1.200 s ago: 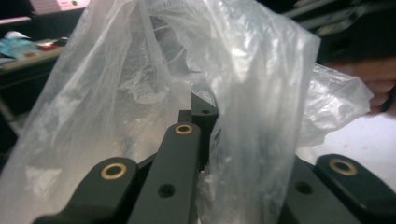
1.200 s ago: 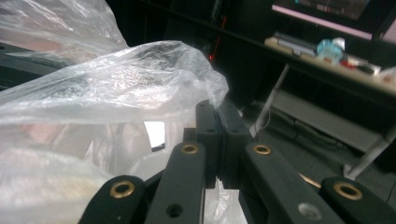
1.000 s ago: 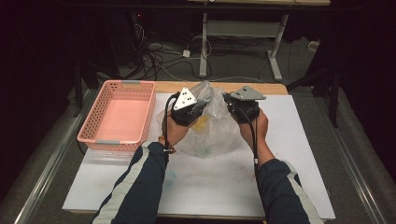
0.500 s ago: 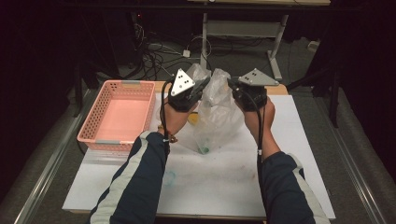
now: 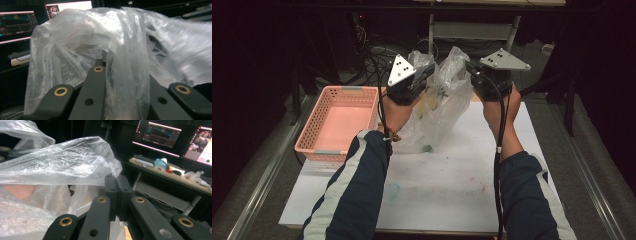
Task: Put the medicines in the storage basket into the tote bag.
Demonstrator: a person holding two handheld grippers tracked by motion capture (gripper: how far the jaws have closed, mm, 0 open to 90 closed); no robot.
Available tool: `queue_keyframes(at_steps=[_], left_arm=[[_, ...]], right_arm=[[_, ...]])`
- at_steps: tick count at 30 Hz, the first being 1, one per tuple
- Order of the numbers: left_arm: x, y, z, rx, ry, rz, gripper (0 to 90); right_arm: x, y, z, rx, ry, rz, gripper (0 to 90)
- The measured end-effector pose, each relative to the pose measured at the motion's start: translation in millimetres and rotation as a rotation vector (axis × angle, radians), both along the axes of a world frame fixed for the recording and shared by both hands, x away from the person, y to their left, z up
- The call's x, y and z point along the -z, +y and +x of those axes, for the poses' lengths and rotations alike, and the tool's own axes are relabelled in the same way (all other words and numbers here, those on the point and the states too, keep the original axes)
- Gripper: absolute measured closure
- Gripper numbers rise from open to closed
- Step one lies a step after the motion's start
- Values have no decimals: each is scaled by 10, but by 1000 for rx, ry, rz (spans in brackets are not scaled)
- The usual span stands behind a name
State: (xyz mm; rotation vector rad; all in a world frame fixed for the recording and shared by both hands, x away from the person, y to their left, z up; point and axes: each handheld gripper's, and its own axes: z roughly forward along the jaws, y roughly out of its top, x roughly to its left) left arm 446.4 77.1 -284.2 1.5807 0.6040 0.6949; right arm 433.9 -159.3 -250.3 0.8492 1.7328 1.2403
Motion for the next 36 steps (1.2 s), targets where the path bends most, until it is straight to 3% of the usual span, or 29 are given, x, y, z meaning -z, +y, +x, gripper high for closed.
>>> queue_keyframes(at_steps=[4,6,10,12,13,14,17,20,23,24,25,27,28,31,36], left_arm=[[48,30,42,-3,33,22,771],[81,60,58,-12,39,46,771],[123,136,79,-43,51,78,726],[134,193,97,-76,63,81,678],[139,212,105,-90,67,83,588],[150,240,116,-98,80,88,588],[210,328,116,-123,90,116,465],[283,440,109,-143,102,129,434],[342,581,131,-150,126,152,461],[362,623,146,-165,130,169,537],[382,669,161,-173,130,187,673],[397,742,201,-196,128,206,701],[396,763,222,-217,119,228,789],[367,796,303,-271,91,277,815],[317,786,428,-314,90,284,825]], right_arm=[[111,-30,90,27,30,-18,899],[169,-50,145,43,43,-43,899],[229,-103,210,64,62,-42,898],[248,-137,241,75,70,-47,897],[264,-176,270,94,78,-53,893],[264,-176,270,94,78,-53,893],[326,-241,328,112,110,-69,835],[371,-268,355,104,124,-71,829],[445,-314,396,113,140,-88,858],[460,-326,411,115,140,-93,877],[469,-339,429,120,140,-97,887],[472,-348,447,128,136,-106,891],[470,-356,465,135,126,-124,892],[426,-386,522,163,109,-152,894],[240,-486,623,229,69,-153,896]])
